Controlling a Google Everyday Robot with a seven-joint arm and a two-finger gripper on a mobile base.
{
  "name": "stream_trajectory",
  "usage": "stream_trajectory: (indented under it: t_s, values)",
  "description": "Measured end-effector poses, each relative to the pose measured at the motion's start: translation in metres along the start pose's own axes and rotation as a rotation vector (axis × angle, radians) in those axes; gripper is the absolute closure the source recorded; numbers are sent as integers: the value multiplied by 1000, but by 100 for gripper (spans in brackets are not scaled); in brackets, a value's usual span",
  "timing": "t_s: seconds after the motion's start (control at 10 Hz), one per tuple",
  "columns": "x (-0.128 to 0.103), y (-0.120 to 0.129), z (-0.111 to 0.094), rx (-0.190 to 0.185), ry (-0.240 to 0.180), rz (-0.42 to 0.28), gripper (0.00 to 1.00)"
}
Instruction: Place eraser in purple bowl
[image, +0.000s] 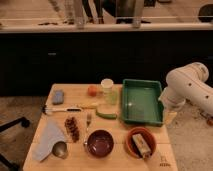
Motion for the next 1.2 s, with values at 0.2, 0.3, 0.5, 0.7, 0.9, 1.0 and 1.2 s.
stream_trajectory:
  t_s: [0.2, 0.3, 0.5, 0.7, 0.9, 1.0, 1.2]
  values:
    - [0, 0, 0, 0, 0, 0, 20]
    - [0, 0, 0, 0, 0, 0, 20]
    - [0, 0, 0, 0, 0, 0, 20]
    - [0, 0, 0, 0, 0, 0, 20]
    - [0, 0, 0, 0, 0, 0, 20]
    - [0, 0, 0, 0, 0, 0, 20]
    - [-7, 9, -5, -18, 28, -9, 20]
